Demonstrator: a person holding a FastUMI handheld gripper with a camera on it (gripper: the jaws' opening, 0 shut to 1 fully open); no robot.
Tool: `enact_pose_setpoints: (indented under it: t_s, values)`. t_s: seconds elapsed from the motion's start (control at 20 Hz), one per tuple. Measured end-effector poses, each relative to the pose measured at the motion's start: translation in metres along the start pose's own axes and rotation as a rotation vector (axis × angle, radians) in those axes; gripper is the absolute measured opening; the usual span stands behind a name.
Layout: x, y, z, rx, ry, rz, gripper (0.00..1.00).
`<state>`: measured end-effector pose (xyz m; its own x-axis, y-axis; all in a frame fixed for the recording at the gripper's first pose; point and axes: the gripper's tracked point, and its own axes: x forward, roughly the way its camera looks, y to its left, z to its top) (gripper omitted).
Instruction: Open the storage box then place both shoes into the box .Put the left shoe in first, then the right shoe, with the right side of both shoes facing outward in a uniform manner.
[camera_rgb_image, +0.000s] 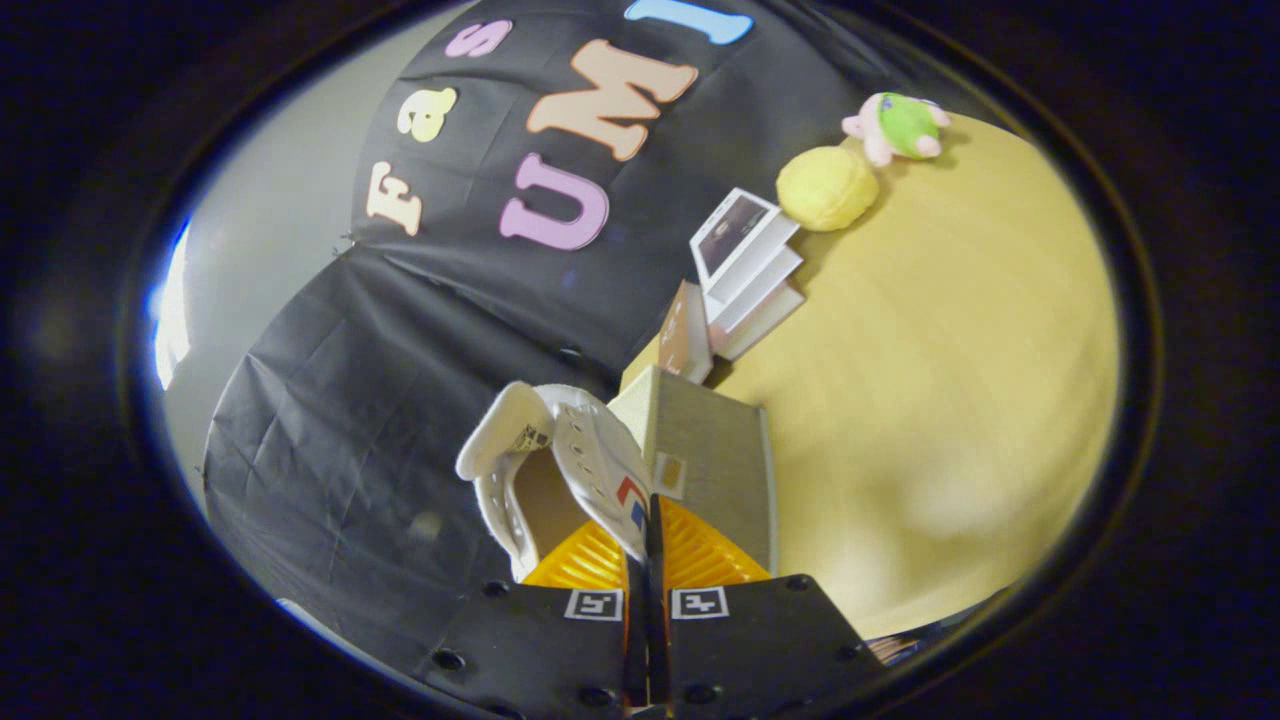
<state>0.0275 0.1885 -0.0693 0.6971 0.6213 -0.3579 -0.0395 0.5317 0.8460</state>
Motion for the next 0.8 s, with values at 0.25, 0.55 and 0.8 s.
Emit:
enact_pose_setpoints:
  t_s: [0.25,0.55,0.8]
  values:
    - [0.061,0.036,-0.013,-0.051,0.069,-0.004,0.04]
    - [0.115,0.025,-0.024,-0.147,0.035,-0.143,0.04]
    - [0.121,0.023,-0.017,-0.354,-0.086,-0.245,0.04]
